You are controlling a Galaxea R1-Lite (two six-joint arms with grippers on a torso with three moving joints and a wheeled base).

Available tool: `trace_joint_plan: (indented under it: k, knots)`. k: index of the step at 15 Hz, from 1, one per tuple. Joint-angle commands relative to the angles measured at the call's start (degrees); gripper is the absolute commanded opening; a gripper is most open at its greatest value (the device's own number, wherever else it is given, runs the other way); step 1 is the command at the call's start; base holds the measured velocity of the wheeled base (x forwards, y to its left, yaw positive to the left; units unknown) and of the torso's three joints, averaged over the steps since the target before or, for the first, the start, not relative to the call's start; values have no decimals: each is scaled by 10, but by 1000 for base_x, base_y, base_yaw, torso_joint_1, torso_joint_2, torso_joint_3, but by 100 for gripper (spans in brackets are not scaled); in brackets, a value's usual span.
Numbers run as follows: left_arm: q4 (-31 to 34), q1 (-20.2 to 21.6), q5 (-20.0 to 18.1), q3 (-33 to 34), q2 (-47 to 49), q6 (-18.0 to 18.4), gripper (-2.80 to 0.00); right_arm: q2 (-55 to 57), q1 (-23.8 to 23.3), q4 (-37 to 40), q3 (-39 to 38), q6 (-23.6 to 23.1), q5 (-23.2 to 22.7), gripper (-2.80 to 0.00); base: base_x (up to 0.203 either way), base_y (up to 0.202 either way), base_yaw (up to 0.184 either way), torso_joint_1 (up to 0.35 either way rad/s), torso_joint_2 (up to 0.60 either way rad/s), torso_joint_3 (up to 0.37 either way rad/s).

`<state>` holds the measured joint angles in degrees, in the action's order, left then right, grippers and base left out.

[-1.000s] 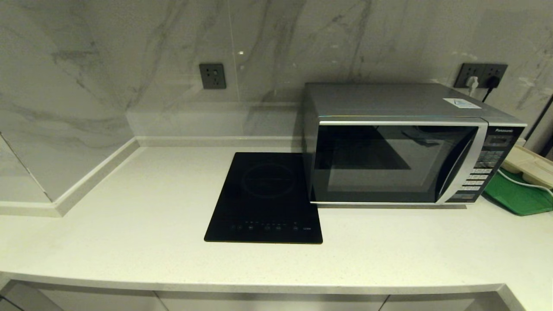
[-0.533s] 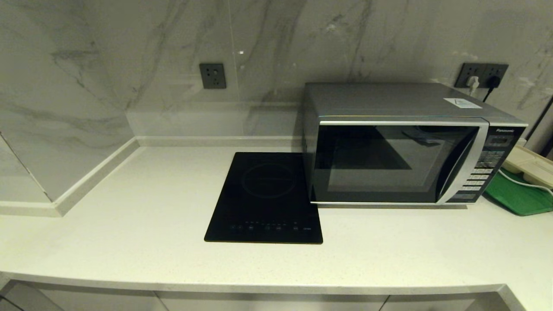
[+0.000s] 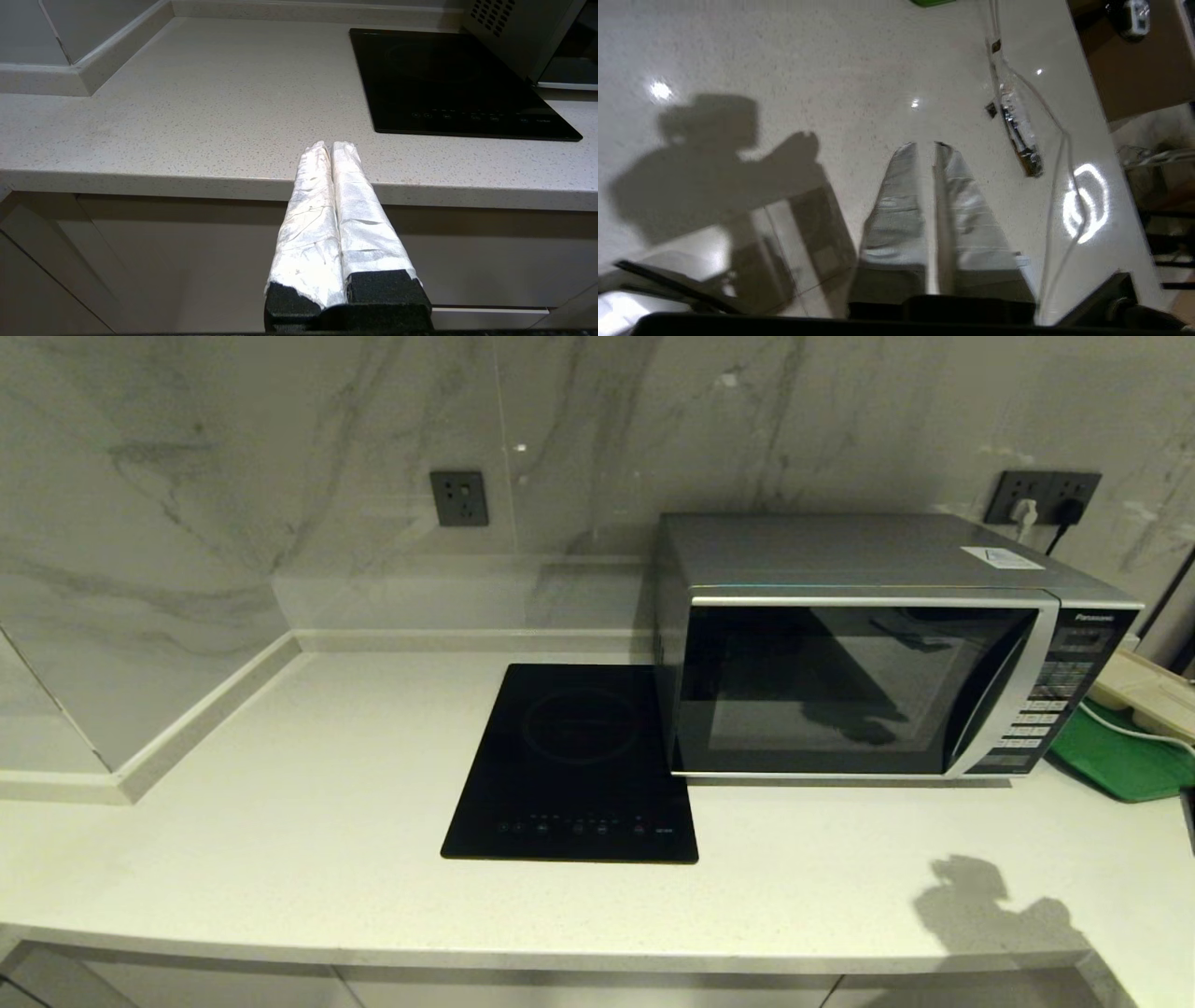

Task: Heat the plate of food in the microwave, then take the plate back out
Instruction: Open the microwave oven

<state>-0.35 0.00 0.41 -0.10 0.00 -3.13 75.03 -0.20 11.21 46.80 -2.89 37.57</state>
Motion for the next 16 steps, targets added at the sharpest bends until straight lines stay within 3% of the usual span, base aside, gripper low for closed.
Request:
trace_joint_plan:
  k: [1,6,11,16]
  knots:
    - [0,0,0,0,0,0,-280,63,41,-20,13,27,6,0,0,0,0,0,0,0]
    - [0,0,0,0,0,0,-280,185,139,-68,47,102,83,0,0,0,0,0,0,0]
    - [-1,0,0,0,0,0,-280,283,148,-75,123,163,153,0,0,0,0,0,0,0]
    - [0,0,0,0,0,0,-280,312,133,-74,187,185,173,0,0,0,0,0,0,0]
